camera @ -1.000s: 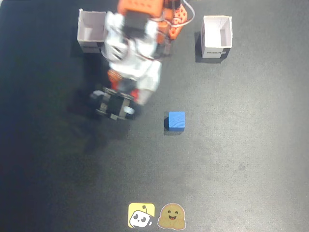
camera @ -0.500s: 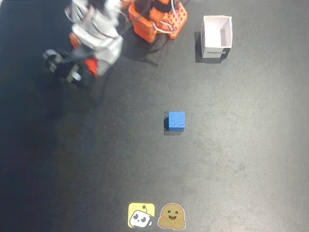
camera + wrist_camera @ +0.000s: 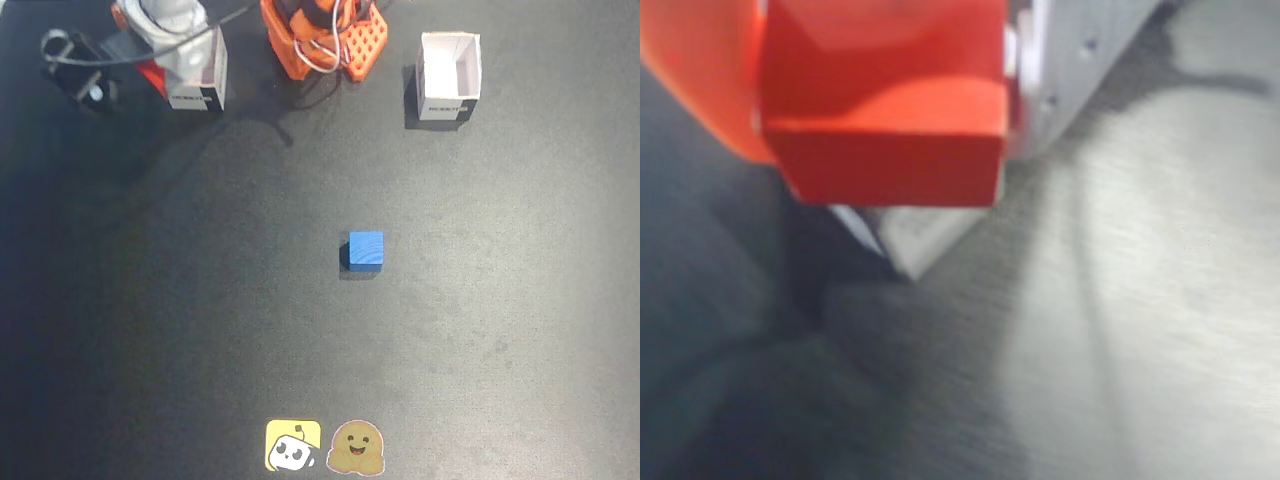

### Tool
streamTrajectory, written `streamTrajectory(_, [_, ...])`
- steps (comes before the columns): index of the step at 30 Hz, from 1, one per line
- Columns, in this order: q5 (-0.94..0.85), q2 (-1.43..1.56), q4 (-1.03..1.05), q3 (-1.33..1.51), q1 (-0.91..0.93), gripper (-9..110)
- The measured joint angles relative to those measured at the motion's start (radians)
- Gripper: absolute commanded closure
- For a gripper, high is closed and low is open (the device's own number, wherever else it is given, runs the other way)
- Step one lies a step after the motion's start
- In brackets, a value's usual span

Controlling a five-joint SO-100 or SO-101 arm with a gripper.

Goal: Put the red cube in the right box and the blue cube in the left box.

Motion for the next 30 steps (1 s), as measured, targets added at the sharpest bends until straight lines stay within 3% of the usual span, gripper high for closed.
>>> streamTrajectory(12, [0.08, 0.026, 0.046, 0.038, 0.175, 88])
streamTrajectory(25, [0.219, 0.081, 0.061, 0.077, 0.179, 88])
streamTrajectory(30, [0.221, 0.081, 0.061, 0.077, 0.178, 82])
